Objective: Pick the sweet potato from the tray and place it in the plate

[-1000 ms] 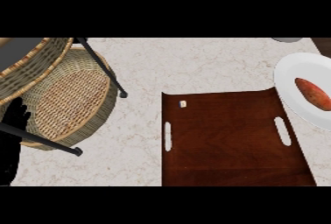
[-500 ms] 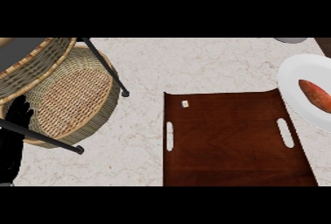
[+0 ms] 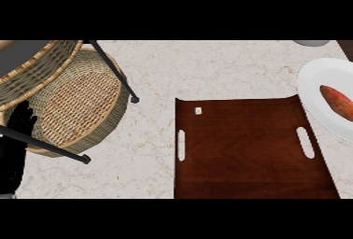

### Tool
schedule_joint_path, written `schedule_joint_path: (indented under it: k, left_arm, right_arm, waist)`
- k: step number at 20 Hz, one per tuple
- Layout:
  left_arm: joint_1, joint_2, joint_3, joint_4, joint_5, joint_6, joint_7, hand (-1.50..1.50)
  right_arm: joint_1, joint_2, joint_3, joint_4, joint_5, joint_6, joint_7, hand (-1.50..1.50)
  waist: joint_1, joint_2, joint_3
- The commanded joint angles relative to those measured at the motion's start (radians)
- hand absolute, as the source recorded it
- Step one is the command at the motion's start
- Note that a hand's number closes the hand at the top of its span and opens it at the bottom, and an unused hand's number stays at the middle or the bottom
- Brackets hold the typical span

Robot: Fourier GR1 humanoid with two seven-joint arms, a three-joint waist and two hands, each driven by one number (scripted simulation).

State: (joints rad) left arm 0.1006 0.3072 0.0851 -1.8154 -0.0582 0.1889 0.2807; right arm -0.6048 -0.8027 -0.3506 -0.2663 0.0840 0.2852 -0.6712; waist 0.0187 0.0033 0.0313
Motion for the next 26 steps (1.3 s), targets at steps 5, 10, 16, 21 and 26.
schedule_joint_path:
  k: [5,10,16,21,26]
  left_arm:
    - [-0.037,-0.116,-0.128,0.11,0.024,-0.039,0.044,0.0]
    - [-0.041,-0.12,-0.113,0.121,0.032,-0.06,0.031,0.0]
    - [-0.037,-0.121,-0.093,0.098,0.041,-0.081,0.044,0.0]
    - [-0.02,-0.128,-0.079,0.07,0.034,-0.082,0.053,0.0]
    - [-0.017,-0.14,-0.075,0.092,0.008,-0.082,0.023,0.0]
  right_arm:
    - [-0.002,-0.045,-0.003,0.047,0.015,-0.012,-0.005,-1.5]
    - [0.008,-0.051,-0.001,0.071,0.03,-0.053,-0.014,-1.5]
    - [0.03,-0.093,-0.042,0.102,-0.001,-0.034,-0.05,-1.5]
    - [0.07,-0.092,-0.065,0.122,-0.016,-0.053,-0.105,-1.5]
    - [0.071,-0.124,-0.071,0.139,-0.015,-0.079,-0.079,-1.5]
  waist:
    - [-0.018,0.027,-0.027]
    - [-0.016,0.035,-0.026]
    - [-0.02,0.032,-0.024]
    - [-0.016,0.035,-0.02]
    - [-0.017,0.035,-0.023]
